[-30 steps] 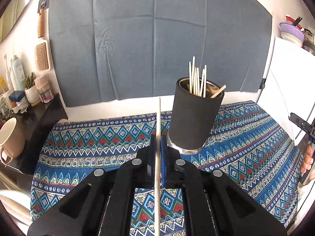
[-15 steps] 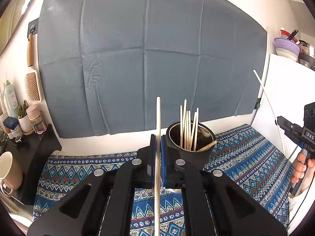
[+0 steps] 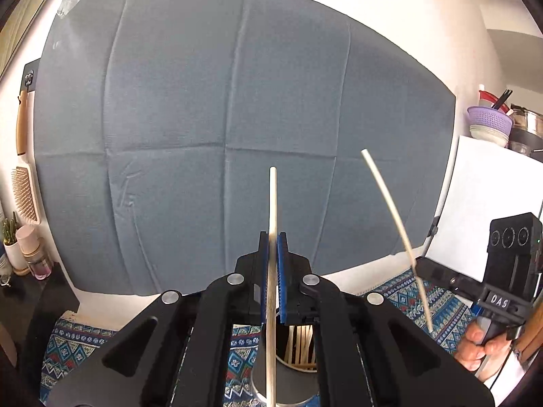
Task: Organize utensils
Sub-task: 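Lift the left tool's chopstick over the black cup while the right tool carries its own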
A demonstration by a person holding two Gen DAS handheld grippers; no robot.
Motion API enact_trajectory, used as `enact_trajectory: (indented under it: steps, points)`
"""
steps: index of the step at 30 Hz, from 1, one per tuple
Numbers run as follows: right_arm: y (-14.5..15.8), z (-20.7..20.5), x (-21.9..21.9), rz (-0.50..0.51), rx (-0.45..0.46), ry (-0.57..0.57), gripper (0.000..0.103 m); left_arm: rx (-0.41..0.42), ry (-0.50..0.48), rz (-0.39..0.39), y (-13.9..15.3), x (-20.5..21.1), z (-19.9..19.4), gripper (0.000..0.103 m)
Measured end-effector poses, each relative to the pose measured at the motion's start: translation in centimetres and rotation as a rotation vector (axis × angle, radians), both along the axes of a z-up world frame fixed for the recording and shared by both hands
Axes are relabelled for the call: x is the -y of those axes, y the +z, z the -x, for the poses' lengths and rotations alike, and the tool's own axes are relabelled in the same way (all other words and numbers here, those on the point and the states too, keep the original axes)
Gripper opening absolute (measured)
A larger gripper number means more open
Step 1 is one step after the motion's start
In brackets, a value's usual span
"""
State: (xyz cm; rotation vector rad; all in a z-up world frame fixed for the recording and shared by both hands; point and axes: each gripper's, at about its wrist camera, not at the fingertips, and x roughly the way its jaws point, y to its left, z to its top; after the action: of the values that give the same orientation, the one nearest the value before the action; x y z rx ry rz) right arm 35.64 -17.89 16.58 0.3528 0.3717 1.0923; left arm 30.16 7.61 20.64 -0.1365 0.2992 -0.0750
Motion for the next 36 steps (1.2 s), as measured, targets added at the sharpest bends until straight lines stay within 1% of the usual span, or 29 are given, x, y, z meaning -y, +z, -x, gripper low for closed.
enact_trajectory:
  steps: [4,5,8,10,13,15,18,21,25,30,36]
  points:
    - [-0.9,-1.5,-1.9,-0.009,-0.002,0.005,0.005,0.075,-0.005,0.028,-0.2,0.0,-1.1,0.005]
    - [-1.2,-1.9,-2.3,-0.017,-0.003,0.006,0.005,0.082,-0.010,0.047,-0.5,-0.2,-1.5,0.005]
    - [-2.4,-3.1,-3.0,-0.054,-0.025,0.008,0.005,0.094,-0.034,0.143,-1.4,-0.8,-2.7,0.005]
    - [-3.4,-3.7,-3.2,-0.091,-0.036,0.006,0.005,0.136,-0.049,0.185,-2.2,-1.0,-3.2,0.005]
    - [-4.7,-3.7,-3.7,-0.125,0.011,-0.041,0.005,0.202,-0.070,0.226,-3.6,-0.7,-3.5,0.005]
    - [-5.5,-3.7,-4.3,-0.120,0.029,-0.042,0.005,0.241,-0.059,0.228,-4.4,-0.4,-3.6,0.005]
    - [-6.6,-3.3,-5.3,-0.091,0.064,-0.043,0.005,0.244,-0.066,0.240,-5.7,0.2,-4.1,0.005]
    - [-7.3,-3.2,-5.7,-0.064,0.088,-0.052,0.005,0.252,-0.073,0.249,-6.3,0.7,-4.5,0.005]
    - [-8.1,-3.5,-6.0,-0.050,0.074,-0.050,0.005,0.276,-0.058,0.208,-7.0,1.6,-4.6,0.005]
    - [-8.8,-3.5,-5.9,-0.030,0.061,-0.057,0.005,0.257,-0.079,0.199,-8.2,2.0,-4.4,0.005]
    - [-8.5,-3.0,-6.0,-0.010,0.054,-0.058,0.005,0.231,-0.072,0.197,-9.5,1.6,-3.7,0.005]
